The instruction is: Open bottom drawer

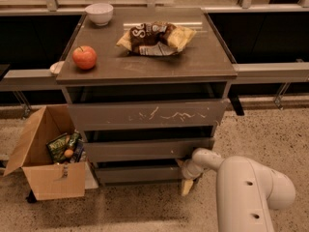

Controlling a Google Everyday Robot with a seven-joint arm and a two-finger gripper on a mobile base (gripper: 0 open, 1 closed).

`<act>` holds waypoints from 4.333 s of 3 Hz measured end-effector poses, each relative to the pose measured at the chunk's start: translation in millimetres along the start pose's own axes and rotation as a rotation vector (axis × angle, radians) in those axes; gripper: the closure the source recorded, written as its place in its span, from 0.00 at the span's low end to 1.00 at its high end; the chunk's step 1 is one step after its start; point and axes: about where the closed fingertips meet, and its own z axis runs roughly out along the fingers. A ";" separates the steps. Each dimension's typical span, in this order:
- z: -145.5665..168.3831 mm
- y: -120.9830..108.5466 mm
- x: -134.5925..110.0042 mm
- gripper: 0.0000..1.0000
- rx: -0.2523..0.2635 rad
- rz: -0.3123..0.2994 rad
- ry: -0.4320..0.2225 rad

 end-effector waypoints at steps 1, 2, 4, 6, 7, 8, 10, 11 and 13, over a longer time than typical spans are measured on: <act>19.8 2.0 -7.9 0.00 -0.015 0.020 -0.020; 29.8 1.9 -12.4 0.00 -0.024 0.029 -0.035; 45.2 -10.4 -27.0 0.26 -0.036 0.018 -0.056; 38.2 -12.2 -29.8 0.72 -0.036 0.018 -0.056; 38.3 -6.9 -31.7 0.70 -0.041 0.034 -0.081; 37.7 -5.8 -31.9 0.48 -0.041 0.034 -0.081; 37.7 -5.7 -32.0 0.00 -0.041 0.034 -0.081; 37.8 -5.7 -32.0 0.00 -0.041 0.034 -0.081; 47.1 42.1 -37.6 0.00 -0.199 0.041 -0.036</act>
Offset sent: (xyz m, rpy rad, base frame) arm 0.0065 0.0284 -0.0276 0.0506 0.0434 -0.0177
